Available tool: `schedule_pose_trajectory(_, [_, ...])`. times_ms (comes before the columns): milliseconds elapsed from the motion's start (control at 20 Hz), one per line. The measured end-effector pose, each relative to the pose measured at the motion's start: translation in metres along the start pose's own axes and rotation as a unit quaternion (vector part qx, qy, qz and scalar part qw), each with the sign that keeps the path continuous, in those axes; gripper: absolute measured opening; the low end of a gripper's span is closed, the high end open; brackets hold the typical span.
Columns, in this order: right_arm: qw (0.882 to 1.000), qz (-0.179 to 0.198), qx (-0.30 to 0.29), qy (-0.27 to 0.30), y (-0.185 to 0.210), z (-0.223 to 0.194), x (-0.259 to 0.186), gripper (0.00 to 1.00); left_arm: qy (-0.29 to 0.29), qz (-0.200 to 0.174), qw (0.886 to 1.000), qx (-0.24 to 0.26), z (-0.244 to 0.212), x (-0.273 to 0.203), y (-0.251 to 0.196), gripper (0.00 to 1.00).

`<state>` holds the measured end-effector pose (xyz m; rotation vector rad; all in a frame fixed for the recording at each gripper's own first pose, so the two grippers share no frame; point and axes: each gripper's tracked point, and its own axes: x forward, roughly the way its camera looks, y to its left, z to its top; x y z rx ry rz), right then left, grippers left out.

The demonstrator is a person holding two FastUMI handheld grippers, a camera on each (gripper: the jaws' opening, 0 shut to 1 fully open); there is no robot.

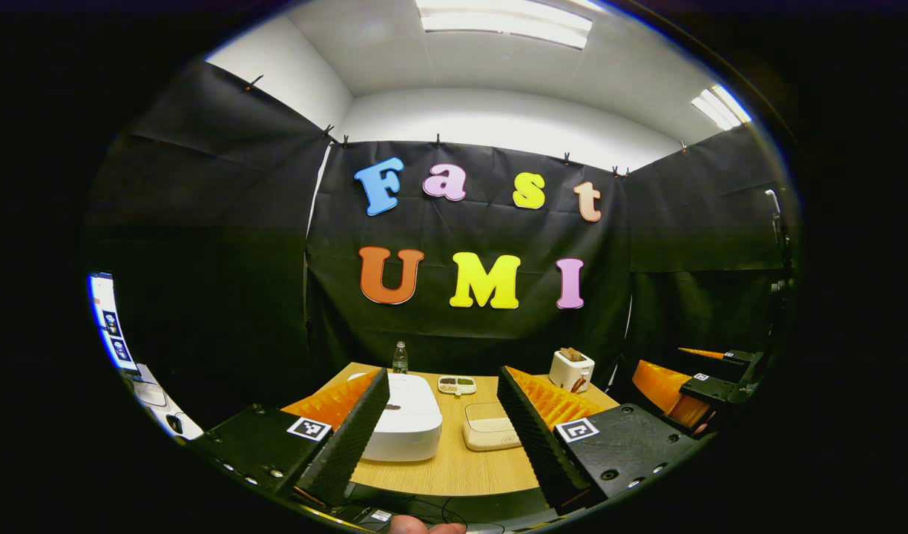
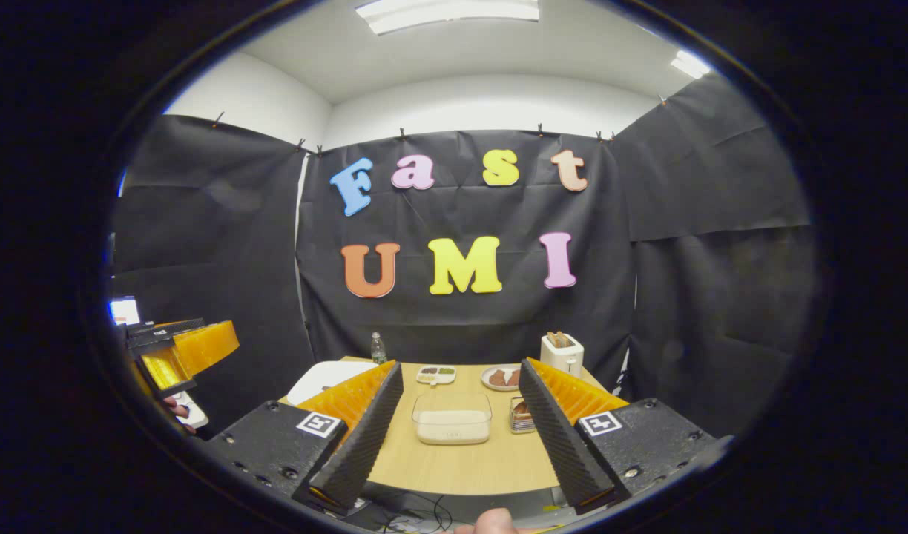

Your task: Close the left gripper, press the button to open the rice cooker; take a wooden spoon from the chopstick holder with the right hand, scoop a spoonful of rice and pour it into the rice cooker, then put the wooden spoon back into the chopstick holder.

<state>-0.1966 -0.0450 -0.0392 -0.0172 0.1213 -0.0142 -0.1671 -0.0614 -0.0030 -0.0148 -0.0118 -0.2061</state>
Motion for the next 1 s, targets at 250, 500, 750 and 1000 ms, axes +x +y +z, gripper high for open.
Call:
schedule_pose_trajectory(250, [1.000,0.001,0.002,0.005,-0.002,-0.001,0.005,1.00,0.004,0.000,1.000,0.005,0.002,0.005,-0.001,0.94])
schedule_pose_trajectory(500, [1.000,0.004,-0.001,0.000,-0.002,0.003,0.010,1.00,0.004,0.002,1.000,0.003,0.003,0.010,0.002,0.94])
schedule_pose_trajectory(750, [1.000,0.006,0.001,0.002,-0.002,0.001,0.014,1.00,0.004,0.000,1.000,0.006,0.004,0.014,-0.001,0.94])
schedule_pose_trajectory(1000, [1.000,0.006,0.003,0.005,-0.003,-0.002,0.018,1.00,0.006,0.002,1.000,0.004,0.005,0.021,0.000,0.94])
